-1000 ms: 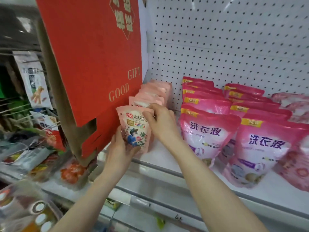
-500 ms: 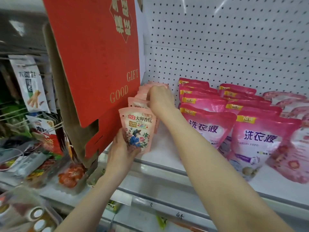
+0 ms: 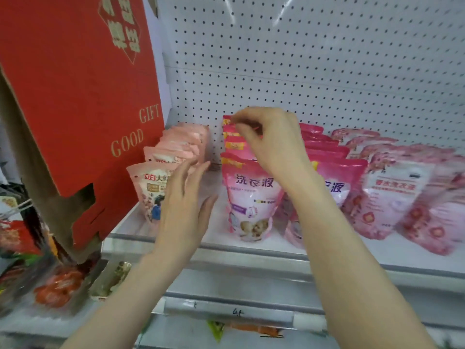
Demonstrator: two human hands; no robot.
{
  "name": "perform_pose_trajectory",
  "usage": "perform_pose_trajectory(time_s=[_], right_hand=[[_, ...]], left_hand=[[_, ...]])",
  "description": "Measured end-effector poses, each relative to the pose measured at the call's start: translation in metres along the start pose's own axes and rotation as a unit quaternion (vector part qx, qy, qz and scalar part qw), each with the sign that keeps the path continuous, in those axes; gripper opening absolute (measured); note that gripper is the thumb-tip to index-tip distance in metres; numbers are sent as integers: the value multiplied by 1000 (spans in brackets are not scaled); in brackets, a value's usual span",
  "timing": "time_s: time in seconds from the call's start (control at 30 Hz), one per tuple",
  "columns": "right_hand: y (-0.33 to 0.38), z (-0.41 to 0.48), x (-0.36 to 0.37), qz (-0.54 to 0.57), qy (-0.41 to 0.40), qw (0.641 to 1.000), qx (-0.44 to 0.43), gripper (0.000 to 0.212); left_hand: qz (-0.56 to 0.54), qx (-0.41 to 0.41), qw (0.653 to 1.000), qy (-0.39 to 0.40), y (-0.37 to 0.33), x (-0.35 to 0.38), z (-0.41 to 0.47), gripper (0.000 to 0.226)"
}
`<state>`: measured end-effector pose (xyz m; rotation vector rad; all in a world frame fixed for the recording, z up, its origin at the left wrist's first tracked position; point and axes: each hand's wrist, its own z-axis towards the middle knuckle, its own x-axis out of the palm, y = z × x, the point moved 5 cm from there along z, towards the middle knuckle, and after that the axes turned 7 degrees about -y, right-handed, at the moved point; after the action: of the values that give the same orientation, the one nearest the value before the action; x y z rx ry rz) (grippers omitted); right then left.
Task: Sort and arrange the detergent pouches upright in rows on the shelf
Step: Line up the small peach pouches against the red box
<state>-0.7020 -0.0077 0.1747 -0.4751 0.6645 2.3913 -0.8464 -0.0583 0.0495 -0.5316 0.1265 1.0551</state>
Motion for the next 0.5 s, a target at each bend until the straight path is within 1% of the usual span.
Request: perform_pose_trajectory(time_s=[0.03, 0.1, 0.17, 0.23, 0.3, 0.4, 0.5], right_hand=[[-17, -1, -14, -35, 0, 999, 13, 20], [-56, -7, -39, -118, 13, 992, 52, 19], [-89, -17, -55, -205, 57, 974, 84, 22], [-110, -27, -61, -253, 108, 956, 99, 26], [-119, -32, -64, -250, 122, 955, 106, 25], [-120, -33, -65, -215, 84, 967, 104, 25], [-119, -33, -59, -203, 54, 975, 79, 24]], left_hand=[[-5, 23, 1000, 15, -12, 8, 12, 55], [18, 77, 995, 56, -35, 25, 36, 50], [56, 130, 985, 102, -53, 42, 55, 39], [93, 151, 975, 138, -62, 55, 67, 26], [111, 130, 972, 159, -60, 63, 77, 23], [101, 112, 973, 176, -50, 66, 89, 23], [78, 111, 972, 194, -43, 67, 96, 25]])
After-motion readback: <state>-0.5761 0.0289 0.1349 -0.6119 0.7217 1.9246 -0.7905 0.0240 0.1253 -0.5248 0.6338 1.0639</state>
